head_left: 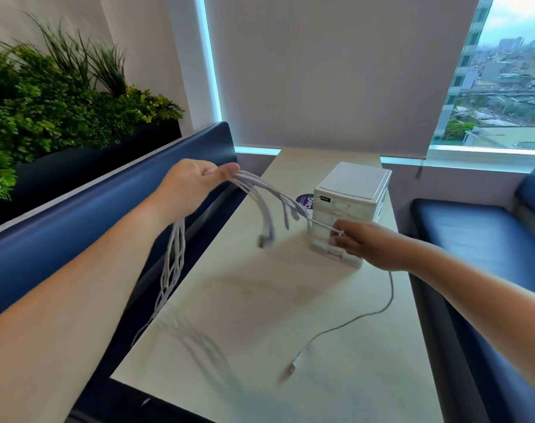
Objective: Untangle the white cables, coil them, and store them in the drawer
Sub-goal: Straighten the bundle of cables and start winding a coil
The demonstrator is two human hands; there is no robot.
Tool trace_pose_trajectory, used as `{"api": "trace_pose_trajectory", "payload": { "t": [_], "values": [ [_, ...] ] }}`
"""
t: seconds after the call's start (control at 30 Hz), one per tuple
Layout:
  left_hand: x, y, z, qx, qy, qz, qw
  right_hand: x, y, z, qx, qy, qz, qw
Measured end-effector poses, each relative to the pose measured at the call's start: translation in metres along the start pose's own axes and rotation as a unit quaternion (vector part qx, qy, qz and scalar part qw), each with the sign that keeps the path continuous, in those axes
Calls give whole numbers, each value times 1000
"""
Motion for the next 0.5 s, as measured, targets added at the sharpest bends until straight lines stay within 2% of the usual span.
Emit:
{"api": "trace_pose_trajectory", "payload": {
  "t": [0.2, 0.37, 0.5],
  "values": [
    [10, -41, -5, -68, 15, 48, 996, -46, 24, 3, -74, 47, 59, 994],
    [14, -51, -3, -95, 24, 23, 995, -80, 50, 2, -39, 115, 100, 987],
    [21, -76, -1, -152, 20, 34, 988, -99, 64, 3, -6, 141, 96, 985]
  ]
}}
Point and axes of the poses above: each hand's wrist, its own z-axis away from the middle knuckle, its own y-axis out of the palm, x = y × z, the point moved 8 cm from there along -z, towards the middle knuckle, and after that the axes turned 10 degrees about x, right-handed, at the moved point
